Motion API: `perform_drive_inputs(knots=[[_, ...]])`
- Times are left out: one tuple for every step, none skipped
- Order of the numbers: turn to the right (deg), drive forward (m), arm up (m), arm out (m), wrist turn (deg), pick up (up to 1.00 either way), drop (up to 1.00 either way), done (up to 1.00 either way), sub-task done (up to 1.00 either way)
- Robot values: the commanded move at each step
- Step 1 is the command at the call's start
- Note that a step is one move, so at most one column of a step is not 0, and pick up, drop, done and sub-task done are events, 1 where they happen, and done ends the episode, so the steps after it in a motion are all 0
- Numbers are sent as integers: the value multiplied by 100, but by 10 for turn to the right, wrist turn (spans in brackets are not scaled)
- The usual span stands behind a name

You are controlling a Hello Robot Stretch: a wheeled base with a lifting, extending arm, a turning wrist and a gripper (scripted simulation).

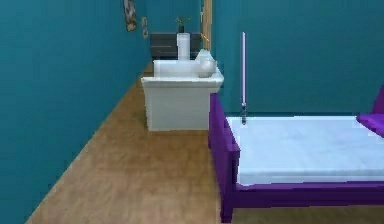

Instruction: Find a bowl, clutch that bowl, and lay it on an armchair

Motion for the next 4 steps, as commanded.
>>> perform_drive_inputs(knots=[[-420,0,0,0,0,0,0,0,0],[450,0,0,0,0,0,0,0,0],[450,0,0,0,0,0,0,0,0],[450,0,0,0,0,0,0,0,0]])
